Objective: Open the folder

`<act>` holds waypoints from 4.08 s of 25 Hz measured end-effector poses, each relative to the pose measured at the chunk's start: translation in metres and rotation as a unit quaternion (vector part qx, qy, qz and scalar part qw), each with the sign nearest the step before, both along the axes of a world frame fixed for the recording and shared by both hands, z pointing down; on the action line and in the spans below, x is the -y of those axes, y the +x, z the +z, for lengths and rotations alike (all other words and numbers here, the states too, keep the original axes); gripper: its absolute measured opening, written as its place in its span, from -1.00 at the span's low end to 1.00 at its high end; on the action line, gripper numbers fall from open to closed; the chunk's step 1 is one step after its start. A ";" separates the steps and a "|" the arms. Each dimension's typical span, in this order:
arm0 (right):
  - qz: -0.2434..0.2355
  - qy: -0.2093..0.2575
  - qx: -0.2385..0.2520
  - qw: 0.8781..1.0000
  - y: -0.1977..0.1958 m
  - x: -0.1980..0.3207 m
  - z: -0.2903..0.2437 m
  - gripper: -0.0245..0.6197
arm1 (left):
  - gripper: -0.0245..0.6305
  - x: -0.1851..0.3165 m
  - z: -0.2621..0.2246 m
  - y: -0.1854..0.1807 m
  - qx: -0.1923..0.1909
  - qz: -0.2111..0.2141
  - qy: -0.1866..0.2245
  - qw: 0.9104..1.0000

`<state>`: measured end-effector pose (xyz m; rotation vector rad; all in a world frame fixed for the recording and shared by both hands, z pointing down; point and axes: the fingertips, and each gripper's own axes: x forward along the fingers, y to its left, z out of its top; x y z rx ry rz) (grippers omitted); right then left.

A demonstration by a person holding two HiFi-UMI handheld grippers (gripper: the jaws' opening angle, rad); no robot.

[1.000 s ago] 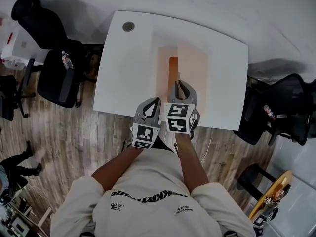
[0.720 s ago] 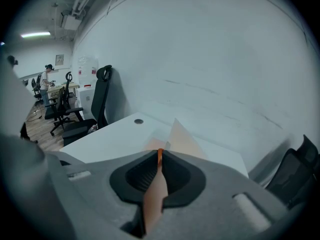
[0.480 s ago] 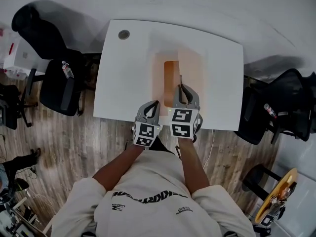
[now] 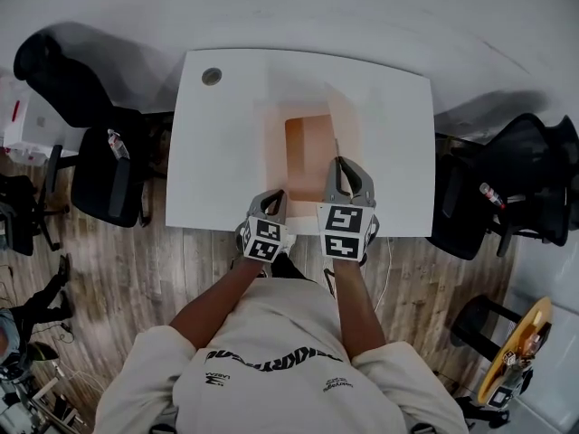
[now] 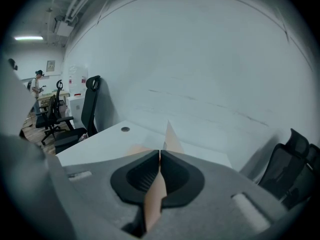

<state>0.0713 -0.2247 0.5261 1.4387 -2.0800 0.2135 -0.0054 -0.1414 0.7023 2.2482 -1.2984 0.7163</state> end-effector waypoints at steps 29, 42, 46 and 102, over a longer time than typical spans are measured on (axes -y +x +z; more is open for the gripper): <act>0.093 0.018 -0.001 0.996 0.096 0.006 -0.015 -0.91 | -0.95 0.000 0.026 0.008 0.074 0.077 -0.028 0.994; 0.117 0.009 -0.018 0.993 0.130 0.001 -0.008 -0.91 | -0.95 0.011 0.027 -0.002 0.068 0.072 -0.041 0.994; 0.120 0.011 -0.023 0.993 0.136 -0.001 -0.007 -0.91 | -0.95 0.013 0.027 -0.003 0.072 0.080 -0.035 0.994; 0.103 -0.082 -0.092 0.987 0.209 0.023 0.011 -0.90 | -0.93 0.016 0.022 -0.002 0.050 0.090 -0.047 0.994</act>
